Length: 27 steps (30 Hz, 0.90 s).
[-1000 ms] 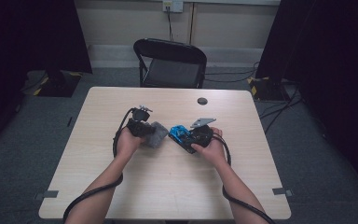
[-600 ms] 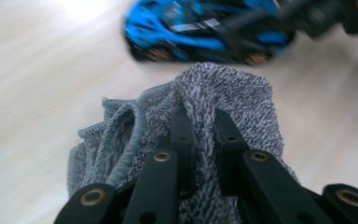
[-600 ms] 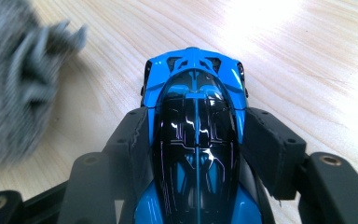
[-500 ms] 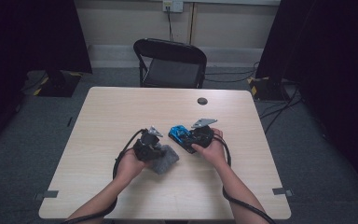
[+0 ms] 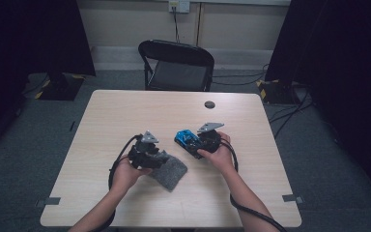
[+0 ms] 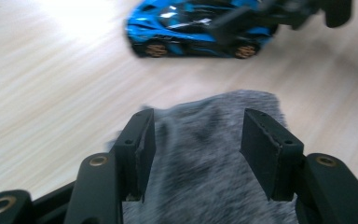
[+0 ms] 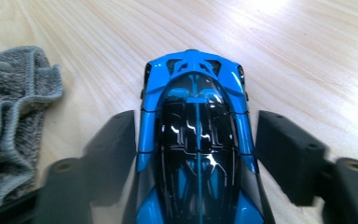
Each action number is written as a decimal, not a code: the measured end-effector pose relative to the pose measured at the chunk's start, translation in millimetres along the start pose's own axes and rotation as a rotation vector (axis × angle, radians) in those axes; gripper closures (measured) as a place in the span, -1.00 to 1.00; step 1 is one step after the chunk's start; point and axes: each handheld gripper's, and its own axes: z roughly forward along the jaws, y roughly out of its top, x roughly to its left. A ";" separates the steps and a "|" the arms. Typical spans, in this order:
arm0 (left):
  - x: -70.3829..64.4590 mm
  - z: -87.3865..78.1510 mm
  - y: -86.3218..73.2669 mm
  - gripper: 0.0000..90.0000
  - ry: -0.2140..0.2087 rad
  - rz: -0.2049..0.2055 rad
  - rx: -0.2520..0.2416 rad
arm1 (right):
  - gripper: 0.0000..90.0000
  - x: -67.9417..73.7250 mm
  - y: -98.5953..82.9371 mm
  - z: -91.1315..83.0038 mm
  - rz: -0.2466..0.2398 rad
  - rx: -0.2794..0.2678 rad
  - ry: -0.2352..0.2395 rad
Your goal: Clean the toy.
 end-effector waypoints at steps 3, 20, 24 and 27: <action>15.2 -5.2 -6.3 0.13 0.004 -0.064 0.007 | -0.34 2.0 4.7 -7.6 -0.015 -0.027 0.007; 36.1 9.8 -12.7 1.00 0.017 -0.209 0.053 | 0.06 74.5 18.5 -32.0 -0.101 -0.047 0.246; 29.3 4.5 -14.3 0.61 -0.028 -0.171 0.021 | 0.07 97.6 21.1 -26.8 -0.146 -0.031 0.289; 30.7 11.5 -18.0 0.60 -0.011 -0.167 0.055 | 0.07 106.8 20.2 -19.0 -0.155 -0.018 0.287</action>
